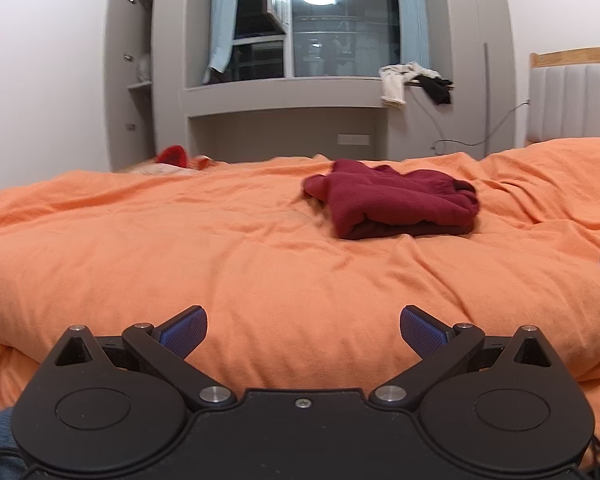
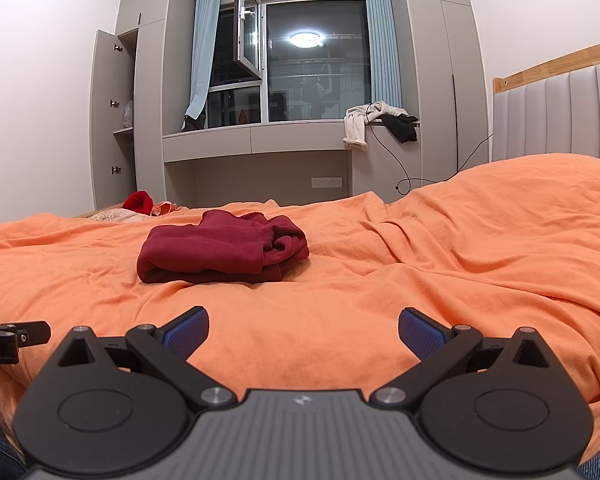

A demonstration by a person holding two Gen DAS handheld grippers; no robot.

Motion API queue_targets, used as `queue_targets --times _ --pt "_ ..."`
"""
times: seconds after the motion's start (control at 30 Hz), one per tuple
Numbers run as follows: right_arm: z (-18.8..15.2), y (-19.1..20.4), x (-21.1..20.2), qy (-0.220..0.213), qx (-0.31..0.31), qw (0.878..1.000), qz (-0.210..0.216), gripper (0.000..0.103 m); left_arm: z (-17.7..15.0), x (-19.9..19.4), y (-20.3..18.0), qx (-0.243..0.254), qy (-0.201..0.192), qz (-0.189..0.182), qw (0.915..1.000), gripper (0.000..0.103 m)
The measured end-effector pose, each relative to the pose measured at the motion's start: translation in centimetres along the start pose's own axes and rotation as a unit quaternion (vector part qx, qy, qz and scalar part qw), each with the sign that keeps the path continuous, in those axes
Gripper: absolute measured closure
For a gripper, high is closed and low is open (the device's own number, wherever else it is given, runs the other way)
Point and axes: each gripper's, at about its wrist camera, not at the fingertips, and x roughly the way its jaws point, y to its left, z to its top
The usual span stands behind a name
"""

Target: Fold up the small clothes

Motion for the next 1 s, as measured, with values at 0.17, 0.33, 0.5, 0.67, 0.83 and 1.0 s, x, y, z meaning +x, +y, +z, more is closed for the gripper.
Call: queue_targets --times 0.17,0.33,0.5,0.67,0.83,1.0 --pt "0.02 0.01 -0.02 0.000 0.000 1.000 0.000 0.000 -0.32 0.00 0.11 0.002 -0.001 0.007 1.0000 0.001" --pt "0.05 0.06 -0.04 0.000 0.000 1.000 0.000 0.000 -0.26 -0.07 0.13 0.003 -0.003 0.007 1.0000 0.001" --pt "-0.10 0.00 0.00 0.001 0.000 1.000 0.000 0.000 -0.23 -0.17 0.11 0.003 -0.002 0.006 1.0000 0.001" --pt "-0.22 0.03 0.02 0.001 0.000 1.000 0.000 0.000 -0.19 -0.26 0.17 0.003 -0.002 0.006 1.0000 0.001" --pt "-0.20 0.05 0.01 0.001 0.000 1.000 0.000 0.000 -0.15 -0.24 0.10 0.003 -0.002 0.006 1.0000 0.000" --pt "-0.19 0.03 0.00 0.002 0.000 1.000 0.000 0.000 -0.14 -0.24 0.11 0.003 -0.002 0.006 1.0000 0.000"
